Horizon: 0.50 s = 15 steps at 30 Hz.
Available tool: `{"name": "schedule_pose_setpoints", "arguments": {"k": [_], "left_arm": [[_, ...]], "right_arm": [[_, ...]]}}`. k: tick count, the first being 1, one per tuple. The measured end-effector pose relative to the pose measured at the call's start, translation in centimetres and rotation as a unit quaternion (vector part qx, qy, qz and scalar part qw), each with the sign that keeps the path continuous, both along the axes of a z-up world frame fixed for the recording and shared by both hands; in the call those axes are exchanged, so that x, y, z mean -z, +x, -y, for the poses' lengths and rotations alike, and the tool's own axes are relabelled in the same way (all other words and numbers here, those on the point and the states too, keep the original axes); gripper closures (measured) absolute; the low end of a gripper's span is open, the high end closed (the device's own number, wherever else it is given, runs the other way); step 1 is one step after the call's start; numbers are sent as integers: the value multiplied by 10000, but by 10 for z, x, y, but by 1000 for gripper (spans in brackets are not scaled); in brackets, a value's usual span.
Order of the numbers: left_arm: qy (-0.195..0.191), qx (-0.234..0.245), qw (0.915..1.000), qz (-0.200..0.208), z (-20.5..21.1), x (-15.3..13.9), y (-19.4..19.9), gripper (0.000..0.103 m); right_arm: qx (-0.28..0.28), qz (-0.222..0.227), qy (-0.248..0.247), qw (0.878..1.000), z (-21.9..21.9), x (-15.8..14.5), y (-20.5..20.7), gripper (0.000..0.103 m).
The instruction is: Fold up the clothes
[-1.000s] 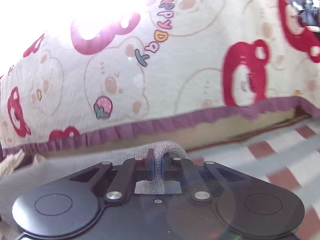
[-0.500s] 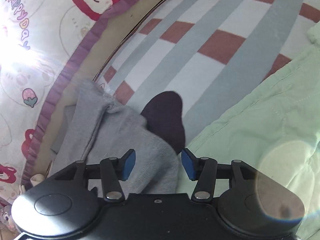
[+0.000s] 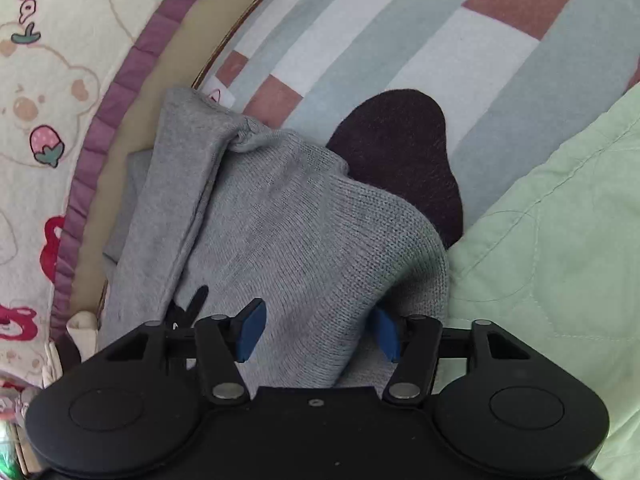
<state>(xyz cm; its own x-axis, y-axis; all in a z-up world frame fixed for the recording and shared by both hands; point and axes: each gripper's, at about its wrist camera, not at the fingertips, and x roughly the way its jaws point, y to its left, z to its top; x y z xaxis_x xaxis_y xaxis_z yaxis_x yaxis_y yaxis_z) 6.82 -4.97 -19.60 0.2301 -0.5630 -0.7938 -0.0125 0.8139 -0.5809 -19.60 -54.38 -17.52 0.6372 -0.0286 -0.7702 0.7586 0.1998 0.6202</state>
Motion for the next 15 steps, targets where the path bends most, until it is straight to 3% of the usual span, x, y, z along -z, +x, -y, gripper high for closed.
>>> {"name": "schedule_pose_setpoints", "arguments": {"k": [6,7,8,9,10,11,13,14,15], "left_arm": [[-155,-452,9989,-5,-7,-7,-2,47],[-169,-349,9991,174,-7,-13,-4,48],[-182,-245,9989,354,-7,-19,-6,57],[96,1,9965,826,-2,-30,-11,79],[540,329,9872,1462,6,-44,-18,83],[983,669,9711,2071,15,-57,-27,83],[1296,1174,9470,2696,27,-69,-40,82],[1239,1212,9487,2645,27,-69,-40,80],[1095,1140,9573,2419,24,-65,-36,77]], "right_arm": [[-342,-508,-319,9976,0,-7,20,32],[-411,-598,-426,9965,0,-8,24,43],[-523,-696,-575,9945,0,-10,29,81],[-780,-774,-886,9900,-2,-16,34,92],[-1034,-686,-1283,9839,-8,-28,36,92],[-1250,-538,-1683,9763,-14,-42,37,92],[-1351,323,-2411,9605,-27,-74,28,92],[-1365,759,-2715,9497,-31,-88,23,93],[-1362,957,-2904,9423,-33,-95,20,93]]}}
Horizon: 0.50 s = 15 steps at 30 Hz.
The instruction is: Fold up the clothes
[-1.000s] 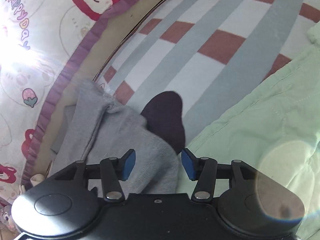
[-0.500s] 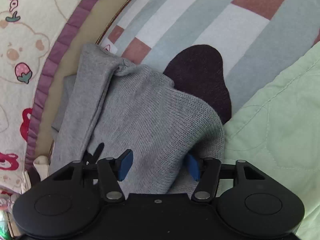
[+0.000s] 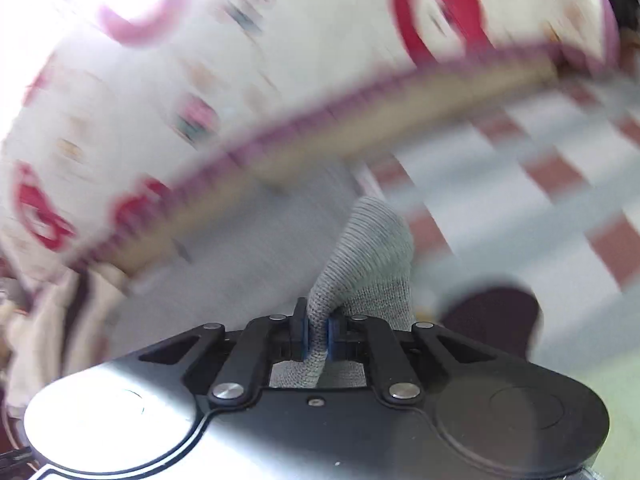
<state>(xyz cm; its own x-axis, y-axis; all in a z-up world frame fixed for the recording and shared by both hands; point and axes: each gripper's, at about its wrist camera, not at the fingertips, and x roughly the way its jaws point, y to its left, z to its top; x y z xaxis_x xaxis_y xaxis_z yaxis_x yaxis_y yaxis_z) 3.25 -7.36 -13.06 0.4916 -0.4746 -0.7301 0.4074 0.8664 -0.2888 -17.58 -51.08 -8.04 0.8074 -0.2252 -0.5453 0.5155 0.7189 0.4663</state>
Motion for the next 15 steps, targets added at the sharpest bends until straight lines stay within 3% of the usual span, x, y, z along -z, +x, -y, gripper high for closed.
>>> {"name": "schedule_pose_setpoints", "arguments": {"k": [3,7,9,11,13,14,15], "left_arm": [[-426,-266,9948,-892,-10,16,16,61],[-1063,-1058,9697,-1930,-25,43,43,58],[-1165,-1275,9603,-2190,-25,52,58,58],[-1071,-1140,9650,-2107,-15,55,63,61],[-727,-841,9792,-1699,-1,52,58,77],[-547,-686,9851,-1477,6,51,54,91],[-366,-548,9901,-1241,12,47,51,95]], "right_arm": [[68,-411,22,9991,6,12,4,92],[293,-852,668,9937,15,50,0,86],[565,-796,1175,9883,19,66,-6,81],[690,-829,1581,9815,20,78,-7,51],[714,-920,1807,9766,18,88,-3,42],[764,-978,1798,9758,20,91,1,42],[801,-1027,1719,9765,22,90,7,42]]}}
